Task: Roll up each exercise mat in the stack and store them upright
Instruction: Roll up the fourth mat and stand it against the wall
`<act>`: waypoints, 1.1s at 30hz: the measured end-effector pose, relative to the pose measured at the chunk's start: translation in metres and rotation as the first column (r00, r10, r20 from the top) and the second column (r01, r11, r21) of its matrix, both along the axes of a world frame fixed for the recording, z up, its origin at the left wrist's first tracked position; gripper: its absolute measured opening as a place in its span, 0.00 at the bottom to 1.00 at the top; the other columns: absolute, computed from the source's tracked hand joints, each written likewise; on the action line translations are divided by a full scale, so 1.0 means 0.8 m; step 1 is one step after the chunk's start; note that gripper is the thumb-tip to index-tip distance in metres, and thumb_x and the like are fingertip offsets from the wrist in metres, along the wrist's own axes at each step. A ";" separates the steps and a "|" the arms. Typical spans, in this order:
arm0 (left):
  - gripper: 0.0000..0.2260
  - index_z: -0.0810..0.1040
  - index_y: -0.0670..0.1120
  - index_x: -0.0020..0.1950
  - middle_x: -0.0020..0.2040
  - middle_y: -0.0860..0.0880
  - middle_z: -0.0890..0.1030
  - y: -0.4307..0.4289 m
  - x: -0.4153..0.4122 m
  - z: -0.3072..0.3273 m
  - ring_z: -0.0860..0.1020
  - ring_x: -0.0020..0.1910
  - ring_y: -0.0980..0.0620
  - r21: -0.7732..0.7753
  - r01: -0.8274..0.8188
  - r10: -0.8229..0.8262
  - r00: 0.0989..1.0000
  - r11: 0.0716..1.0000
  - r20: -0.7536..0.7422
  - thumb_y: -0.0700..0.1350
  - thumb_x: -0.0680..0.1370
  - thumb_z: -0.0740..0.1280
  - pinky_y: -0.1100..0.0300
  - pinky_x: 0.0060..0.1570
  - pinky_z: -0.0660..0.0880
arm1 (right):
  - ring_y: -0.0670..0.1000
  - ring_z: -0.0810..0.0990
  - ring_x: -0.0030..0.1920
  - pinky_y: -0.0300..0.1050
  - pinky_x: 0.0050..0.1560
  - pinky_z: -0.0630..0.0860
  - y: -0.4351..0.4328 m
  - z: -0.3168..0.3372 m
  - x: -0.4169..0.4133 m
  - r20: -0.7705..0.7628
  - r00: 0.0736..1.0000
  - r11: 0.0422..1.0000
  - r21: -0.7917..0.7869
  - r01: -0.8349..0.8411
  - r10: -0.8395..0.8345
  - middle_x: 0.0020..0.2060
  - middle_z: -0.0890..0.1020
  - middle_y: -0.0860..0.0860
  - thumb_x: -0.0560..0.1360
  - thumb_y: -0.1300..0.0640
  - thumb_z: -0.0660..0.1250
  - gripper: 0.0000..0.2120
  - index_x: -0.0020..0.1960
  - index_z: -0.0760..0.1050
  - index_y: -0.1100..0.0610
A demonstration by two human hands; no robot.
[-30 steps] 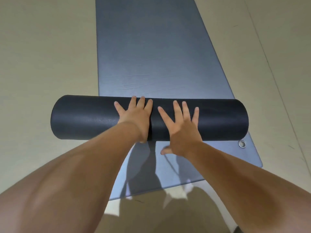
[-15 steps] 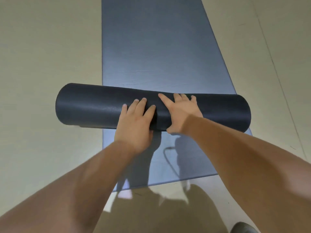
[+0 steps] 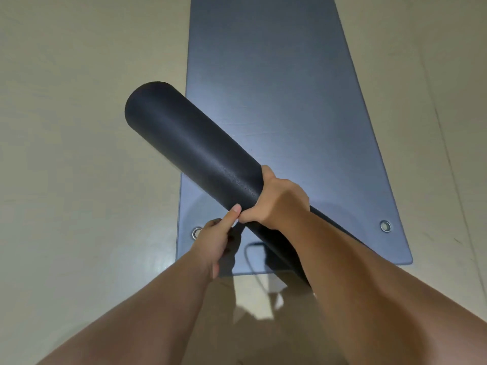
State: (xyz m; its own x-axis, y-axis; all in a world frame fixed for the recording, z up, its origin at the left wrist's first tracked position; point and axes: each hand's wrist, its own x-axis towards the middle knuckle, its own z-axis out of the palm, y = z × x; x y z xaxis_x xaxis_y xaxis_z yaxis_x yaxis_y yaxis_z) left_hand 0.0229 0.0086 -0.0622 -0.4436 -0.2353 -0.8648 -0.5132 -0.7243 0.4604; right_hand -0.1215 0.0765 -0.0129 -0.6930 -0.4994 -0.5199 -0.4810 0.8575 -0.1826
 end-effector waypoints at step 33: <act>0.31 0.75 0.49 0.70 0.59 0.47 0.85 -0.031 -0.090 0.132 0.85 0.56 0.45 -0.028 -0.258 0.244 0.939 0.966 -0.244 0.53 0.69 0.78 0.43 0.52 0.82 | 0.46 0.85 0.57 0.52 0.62 0.80 0.028 0.103 -0.080 0.535 0.845 0.844 -0.455 0.283 0.005 0.58 0.84 0.37 0.56 0.39 0.85 0.45 0.69 0.69 0.32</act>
State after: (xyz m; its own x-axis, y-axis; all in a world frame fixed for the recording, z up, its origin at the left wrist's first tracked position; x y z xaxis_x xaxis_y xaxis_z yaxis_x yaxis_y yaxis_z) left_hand -0.0487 -0.0160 0.0431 -0.5539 -0.4125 -0.7232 -0.1892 -0.7835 0.5919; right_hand -0.1855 0.0990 0.0696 -0.4911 -0.7036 -0.5136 -0.0810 0.6239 -0.7773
